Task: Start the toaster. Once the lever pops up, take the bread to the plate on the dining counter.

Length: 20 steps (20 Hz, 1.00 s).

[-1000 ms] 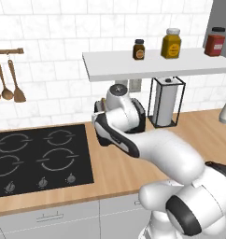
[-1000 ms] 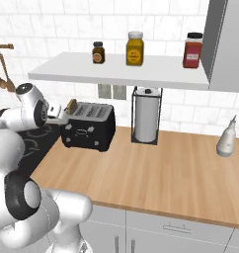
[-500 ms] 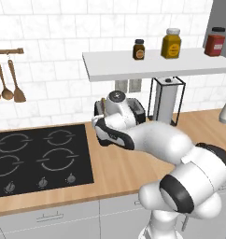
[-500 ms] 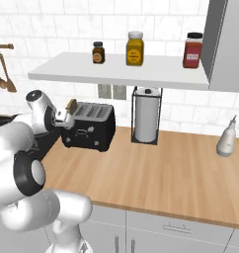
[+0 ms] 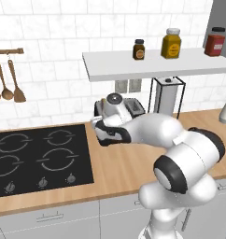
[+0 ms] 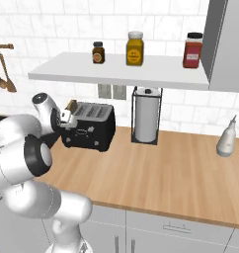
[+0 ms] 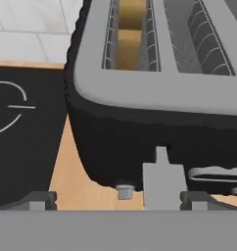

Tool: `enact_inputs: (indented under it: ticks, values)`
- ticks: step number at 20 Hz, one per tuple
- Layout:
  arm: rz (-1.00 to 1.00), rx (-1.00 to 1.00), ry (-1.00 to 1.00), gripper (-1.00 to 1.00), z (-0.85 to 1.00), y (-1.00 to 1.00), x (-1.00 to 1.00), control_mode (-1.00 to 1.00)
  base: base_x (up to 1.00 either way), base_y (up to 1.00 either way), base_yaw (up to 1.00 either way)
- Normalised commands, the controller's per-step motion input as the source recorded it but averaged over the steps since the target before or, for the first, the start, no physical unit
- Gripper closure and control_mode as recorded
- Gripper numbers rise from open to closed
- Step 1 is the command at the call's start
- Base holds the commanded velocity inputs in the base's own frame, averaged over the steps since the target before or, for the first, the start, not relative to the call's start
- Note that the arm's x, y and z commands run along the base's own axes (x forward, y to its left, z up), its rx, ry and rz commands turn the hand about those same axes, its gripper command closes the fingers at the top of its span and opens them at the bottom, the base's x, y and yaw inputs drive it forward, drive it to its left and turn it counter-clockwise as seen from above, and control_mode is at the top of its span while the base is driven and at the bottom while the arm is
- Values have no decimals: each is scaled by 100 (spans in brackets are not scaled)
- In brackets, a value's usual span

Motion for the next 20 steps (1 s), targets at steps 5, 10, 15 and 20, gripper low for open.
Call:
enact_inputs:
  ticks: [5,10,15,20]
  values:
    - [0,0,0,-100,-22,22,25,-100,0,0,0]
    - [0,-1,-1,-100,-31,18,12,-100,0,0,0]
    - [0,-3,-1,-100,-59,1,0,-100,0,0,0]
    - [0,-2,0,-100,-69,0,0,-100,0,0,0]
